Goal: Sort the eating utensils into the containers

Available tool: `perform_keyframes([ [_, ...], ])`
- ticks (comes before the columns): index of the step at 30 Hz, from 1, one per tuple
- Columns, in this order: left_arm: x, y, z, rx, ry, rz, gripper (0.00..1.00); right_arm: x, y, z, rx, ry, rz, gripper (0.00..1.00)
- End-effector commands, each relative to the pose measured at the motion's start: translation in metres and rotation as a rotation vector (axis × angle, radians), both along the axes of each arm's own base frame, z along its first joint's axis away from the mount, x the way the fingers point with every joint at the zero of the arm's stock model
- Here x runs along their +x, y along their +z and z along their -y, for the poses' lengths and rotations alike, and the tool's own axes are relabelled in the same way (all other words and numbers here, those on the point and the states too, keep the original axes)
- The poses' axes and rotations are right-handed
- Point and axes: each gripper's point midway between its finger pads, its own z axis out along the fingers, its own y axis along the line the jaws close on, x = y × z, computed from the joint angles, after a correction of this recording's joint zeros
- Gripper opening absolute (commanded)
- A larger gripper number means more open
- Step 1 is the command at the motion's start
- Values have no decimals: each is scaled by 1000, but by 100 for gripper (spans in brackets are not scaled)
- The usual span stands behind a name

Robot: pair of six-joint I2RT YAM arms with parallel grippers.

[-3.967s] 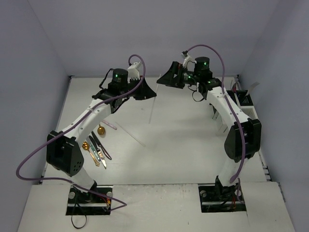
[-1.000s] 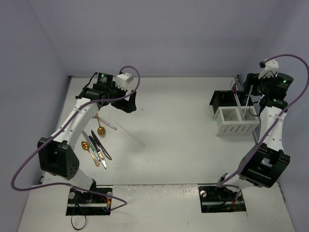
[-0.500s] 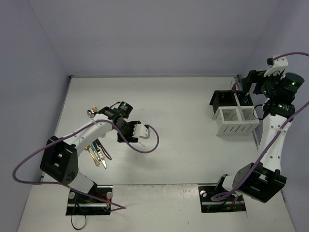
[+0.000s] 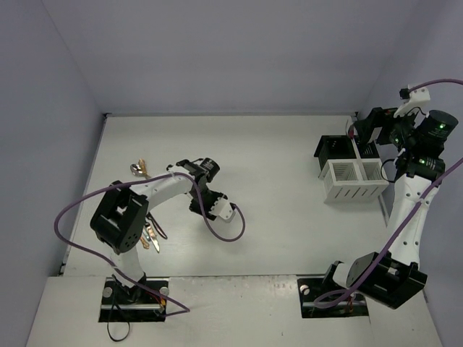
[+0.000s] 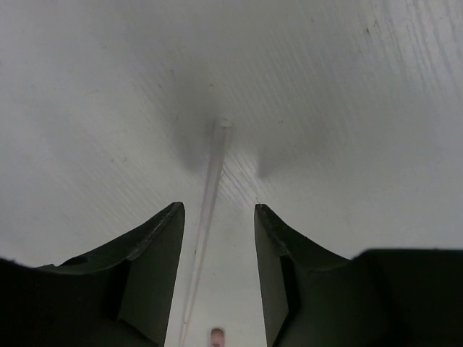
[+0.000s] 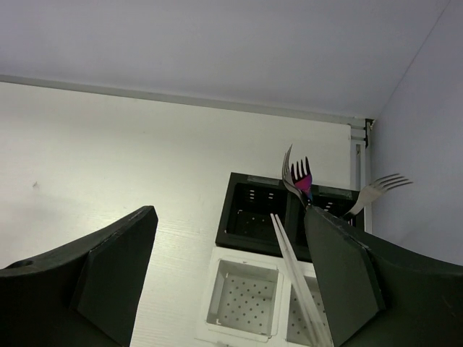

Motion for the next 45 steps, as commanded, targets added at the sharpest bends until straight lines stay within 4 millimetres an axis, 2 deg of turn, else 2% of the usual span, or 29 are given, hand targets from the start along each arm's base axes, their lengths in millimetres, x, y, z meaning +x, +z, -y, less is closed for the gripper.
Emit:
perform_keyframes([
  [1, 7, 7, 19, -40, -87, 17, 37, -8, 35, -10, -43, 42, 91, 80],
  [5, 6, -5, 17, -6, -104, 7, 33, -9, 37, -11, -46, 48, 93, 80],
  [14, 6, -27, 10, 75, -59, -27, 14, -18, 51, -19, -75, 79, 129, 80],
  [15, 7, -29, 10, 85, -38, -34, 7, -19, 54, -21, -83, 89, 138, 80],
  [17, 12, -25, 18, 68, 26, -40, 0, -22, 58, -23, -115, 100, 157, 80],
  [18, 16, -21, 22, 53, 26, -31, 0, -23, 60, -23, -126, 101, 163, 80],
  [20, 31, -4, 36, 8, 115, -24, 0, -25, 65, -23, -166, 105, 185, 80],
  [23, 42, 17, 53, -54, 229, -34, 0, -26, 71, -25, -199, 112, 204, 80],
  [28, 94, 94, 86, -242, 510, 0, 0, -23, 94, -23, -284, 109, 264, 80],
  [33, 138, 178, 89, -492, 914, -150, 0, -20, 111, -30, -400, 136, 344, 80],
  [36, 150, 214, 79, -593, 1198, -295, 0, -19, 104, -56, -582, 203, 408, 82],
  [38, 151, 225, 70, -621, 1325, -364, 0, -21, 89, -76, -725, 266, 446, 85],
  [40, 142, 228, 70, -628, 1376, -493, 0, -25, 74, -96, -807, 328, 472, 86],
  [41, 132, 222, 68, -604, 1439, -621, 0, -31, 55, -123, -872, 412, 502, 87],
  [43, 118, 222, 69, -575, 1496, -820, 0, -39, 40, -146, -1004, 486, 563, 87],
  [45, 105, 213, 72, -538, 1535, -969, 0, -60, 18, -182, -1129, 597, 665, 87],
])
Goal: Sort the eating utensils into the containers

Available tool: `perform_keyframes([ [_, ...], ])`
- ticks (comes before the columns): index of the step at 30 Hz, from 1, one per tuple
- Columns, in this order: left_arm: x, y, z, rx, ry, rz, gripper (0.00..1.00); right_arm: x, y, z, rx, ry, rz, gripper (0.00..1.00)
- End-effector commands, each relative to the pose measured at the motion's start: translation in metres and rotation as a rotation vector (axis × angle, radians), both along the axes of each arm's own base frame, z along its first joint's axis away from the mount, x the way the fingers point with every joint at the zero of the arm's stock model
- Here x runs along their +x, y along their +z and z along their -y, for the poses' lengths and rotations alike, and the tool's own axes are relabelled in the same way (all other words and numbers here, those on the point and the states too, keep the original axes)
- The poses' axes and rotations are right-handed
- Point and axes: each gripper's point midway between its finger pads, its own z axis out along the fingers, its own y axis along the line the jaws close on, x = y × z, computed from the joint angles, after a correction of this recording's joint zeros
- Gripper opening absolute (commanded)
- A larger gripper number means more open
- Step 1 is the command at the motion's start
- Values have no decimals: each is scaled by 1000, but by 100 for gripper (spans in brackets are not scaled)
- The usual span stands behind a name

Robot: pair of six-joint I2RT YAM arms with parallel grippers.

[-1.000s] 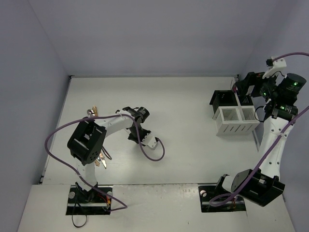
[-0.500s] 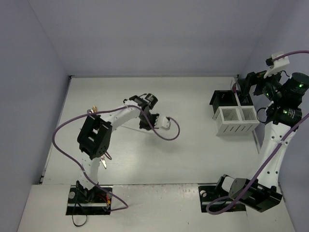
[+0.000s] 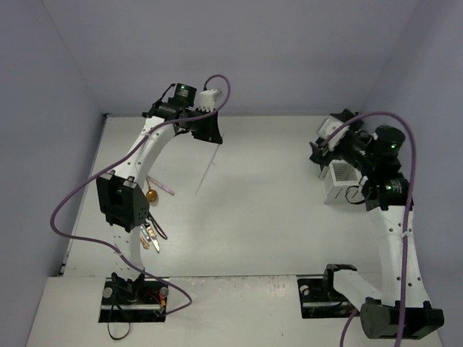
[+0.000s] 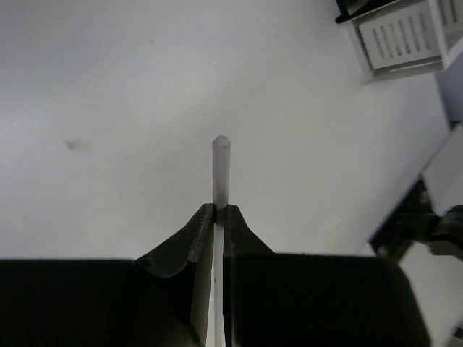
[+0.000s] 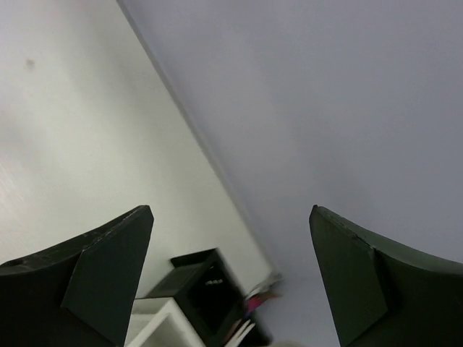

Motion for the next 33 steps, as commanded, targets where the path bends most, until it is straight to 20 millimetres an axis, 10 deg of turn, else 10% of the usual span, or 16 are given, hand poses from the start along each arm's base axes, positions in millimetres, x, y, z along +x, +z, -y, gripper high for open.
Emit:
perform_keyframes([
  [1, -52, 24, 24, -273, 61, -373, 0, -31, 8, -45, -349, 166, 366, 87],
  [14, -94, 22, 40, -519, 64, -671, 0, -133, -95, -194, -522, 753, 538, 80],
  [24, -101, 24, 42, -529, 91, -699, 0, -144, -136, -237, -586, 863, 455, 77],
  [33, -117, 19, 52, -488, 73, -697, 0, -124, -126, -251, -560, 796, 413, 73],
])
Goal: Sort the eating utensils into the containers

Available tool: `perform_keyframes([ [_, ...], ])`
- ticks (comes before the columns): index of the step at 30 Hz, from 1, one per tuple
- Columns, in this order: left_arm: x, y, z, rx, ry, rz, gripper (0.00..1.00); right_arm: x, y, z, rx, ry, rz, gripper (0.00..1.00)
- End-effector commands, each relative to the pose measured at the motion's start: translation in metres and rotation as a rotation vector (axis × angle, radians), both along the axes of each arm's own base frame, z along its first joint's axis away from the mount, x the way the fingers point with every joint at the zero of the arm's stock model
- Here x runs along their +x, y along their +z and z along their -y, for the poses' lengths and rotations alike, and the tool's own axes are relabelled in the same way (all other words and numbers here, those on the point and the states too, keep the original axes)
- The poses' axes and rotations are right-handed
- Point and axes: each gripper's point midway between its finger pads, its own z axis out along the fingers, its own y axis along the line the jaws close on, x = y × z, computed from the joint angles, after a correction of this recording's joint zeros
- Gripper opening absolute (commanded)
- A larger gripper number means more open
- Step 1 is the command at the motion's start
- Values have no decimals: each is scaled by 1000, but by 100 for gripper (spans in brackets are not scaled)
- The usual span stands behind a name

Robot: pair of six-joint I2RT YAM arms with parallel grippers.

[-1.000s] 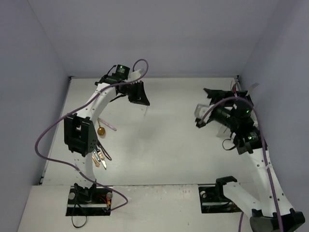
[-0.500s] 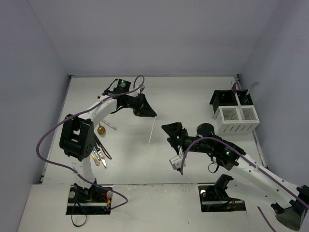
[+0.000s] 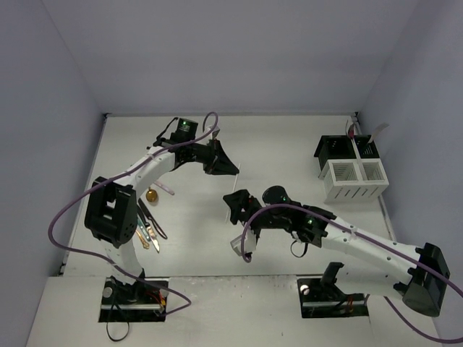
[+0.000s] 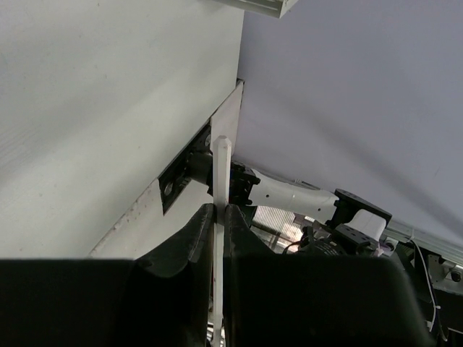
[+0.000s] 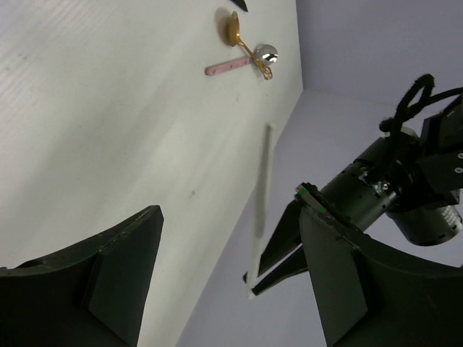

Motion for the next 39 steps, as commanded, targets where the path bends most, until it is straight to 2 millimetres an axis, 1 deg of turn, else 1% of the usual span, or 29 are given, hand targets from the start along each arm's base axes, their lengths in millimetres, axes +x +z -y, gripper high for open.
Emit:
perform_keyframes([
  [1, -15, 31, 6, -34, -26, 99, 0, 18, 50, -14, 131, -54, 68, 71],
  [3, -17, 29, 7, -28, -26, 100, 0, 20, 49, -15, 128, -63, 64, 66],
  [6, -21, 24, 6, -19, -28, 95, 0, 23, 48, -16, 127, -78, 58, 44],
  [7, -22, 23, 6, -18, -28, 94, 0, 23, 49, -16, 129, -80, 56, 42],
  [8, -22, 22, 5, -17, -27, 94, 0, 24, 50, -16, 132, -83, 56, 32],
  [9, -22, 22, 5, -16, -26, 94, 0, 25, 51, -17, 135, -86, 55, 20],
  [10, -22, 22, 5, -19, -25, 95, 0, 25, 53, -17, 139, -88, 53, 11],
  [11, -21, 22, 5, -23, -24, 97, 0, 25, 55, -18, 143, -88, 51, 4],
  [12, -20, 22, 5, -26, -22, 100, 0, 25, 56, -18, 147, -89, 51, 0],
  [13, -18, 22, 4, -28, -16, 102, 8, 25, 57, -18, 149, -90, 51, 0],
  [14, -15, 24, 3, -38, -8, 108, 31, 24, 59, -17, 155, -90, 48, 0],
  [15, -11, 27, 2, -55, 0, 121, 62, 23, 61, -16, 165, -92, 44, 0],
  [17, -2, 32, -4, -57, 21, 153, 82, 20, 63, -16, 169, -88, 46, 0],
  [18, 2, 34, -6, -51, 32, 168, 88, 19, 66, -15, 176, -87, 49, 0],
  [23, 21, 46, -25, -22, 95, 228, 88, 12, 74, -12, 198, -81, 58, 0],
  [25, 42, 58, -48, 13, 179, 283, 88, 12, 80, -10, 219, -110, 41, 0],
  [26, 50, 65, -63, 33, 218, 330, 88, 17, 85, -9, 238, -150, 17, 0],
  [27, 64, 64, -79, 85, 280, 391, 88, 25, 96, -7, 262, -204, 11, 0],
  [28, 75, 68, -95, 144, 339, 474, 88, 36, 100, -3, 290, -288, -33, 0],
  [29, 80, 75, -109, 198, 383, 555, 88, 49, 106, 3, 332, -382, -86, 0],
  [30, 82, 80, -121, 235, 408, 608, 88, 63, 123, 11, 390, -460, -115, 0],
  [32, 85, 79, -135, 316, 416, 687, 88, 83, 132, 24, 478, -599, -215, 0],
  [33, 81, 76, -141, 364, 402, 710, 88, 104, 143, 41, 556, -708, -275, 0],
  [34, 81, 74, -144, 384, 395, 724, 88, 121, 150, 56, 602, -788, -317, 0],
  [35, 80, 68, -147, 405, 386, 729, 88, 142, 169, 81, 693, -883, -358, 0],
  [36, 79, 64, -149, 421, 383, 735, 88, 164, 174, 109, 743, -977, -397, 0],
  [37, 78, 60, -150, 432, 378, 742, 88, 182, 178, 130, 791, -1049, -442, 0],
  [38, 77, 56, -151, 441, 368, 751, 88, 193, 190, 143, 864, -1087, -490, 0],
  [39, 76, 56, -153, 450, 365, 769, 88, 201, 191, 160, 891, -1129, -529, 0],
])
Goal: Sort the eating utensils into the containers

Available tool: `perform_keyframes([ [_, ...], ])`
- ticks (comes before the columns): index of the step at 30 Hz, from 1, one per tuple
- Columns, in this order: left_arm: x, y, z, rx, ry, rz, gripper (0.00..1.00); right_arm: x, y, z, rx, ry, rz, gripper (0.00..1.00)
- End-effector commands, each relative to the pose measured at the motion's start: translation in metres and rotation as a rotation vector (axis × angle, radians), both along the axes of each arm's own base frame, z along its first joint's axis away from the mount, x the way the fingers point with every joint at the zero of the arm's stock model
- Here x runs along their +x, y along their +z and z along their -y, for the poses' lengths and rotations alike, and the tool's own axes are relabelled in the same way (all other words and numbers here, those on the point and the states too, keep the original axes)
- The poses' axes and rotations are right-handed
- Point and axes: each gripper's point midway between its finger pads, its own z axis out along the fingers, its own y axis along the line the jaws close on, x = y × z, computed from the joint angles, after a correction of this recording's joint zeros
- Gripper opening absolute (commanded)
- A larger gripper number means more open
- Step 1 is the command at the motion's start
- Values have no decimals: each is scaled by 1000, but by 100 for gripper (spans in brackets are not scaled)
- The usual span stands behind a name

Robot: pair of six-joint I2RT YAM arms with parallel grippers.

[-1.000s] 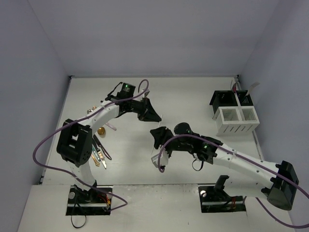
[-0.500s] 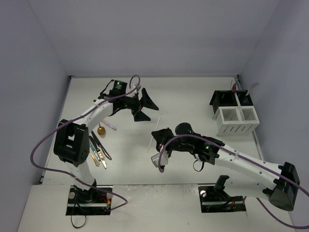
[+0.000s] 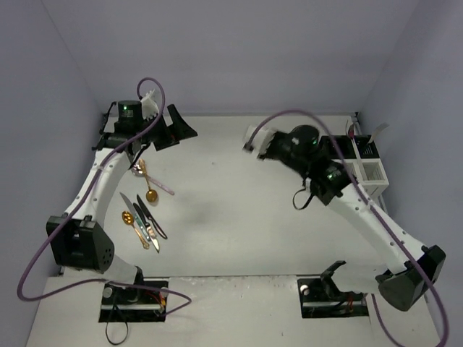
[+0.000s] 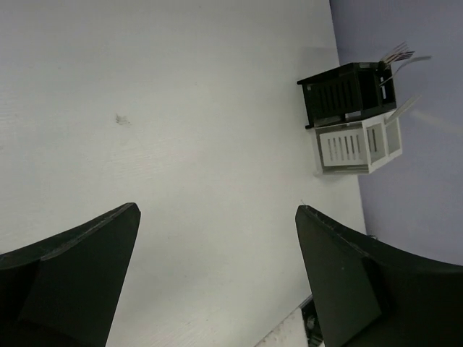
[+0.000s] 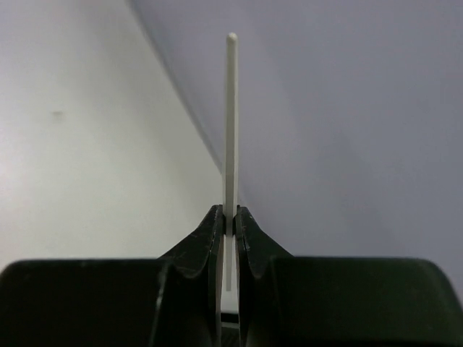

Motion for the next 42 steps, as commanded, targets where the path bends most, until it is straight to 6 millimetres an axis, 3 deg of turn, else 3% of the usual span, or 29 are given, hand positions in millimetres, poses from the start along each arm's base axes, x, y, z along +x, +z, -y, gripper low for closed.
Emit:
perform_keyframes([
  [1, -1, -6, -10, 146, -26, 108, 88, 49, 49, 92, 406, -338, -124, 0],
  [5, 3, -6, -25, 248, 9, 183, 88, 60, 58, 173, 507, -480, -118, 0],
  [7, 4, -8, -29, 285, 16, 201, 88, 59, 55, 195, 535, -505, -133, 0],
  [8, 3, -10, -31, 296, 15, 200, 88, 58, 52, 227, 550, -564, -127, 0],
  [13, -1, -23, -34, 325, 9, 188, 88, 47, 44, 287, 594, -623, -141, 0],
  [15, -3, -24, -35, 329, 9, 197, 88, 43, 40, 301, 589, -632, -144, 0],
  [25, -18, -37, -41, 385, -22, 240, 88, 48, -17, 295, 516, -526, -271, 0],
  [35, -34, -54, -47, 440, -66, 225, 88, 56, -33, 293, 486, -482, -304, 0],
  [42, -37, -53, -51, 459, -69, 231, 88, 41, -58, 304, 348, -529, -311, 0],
])
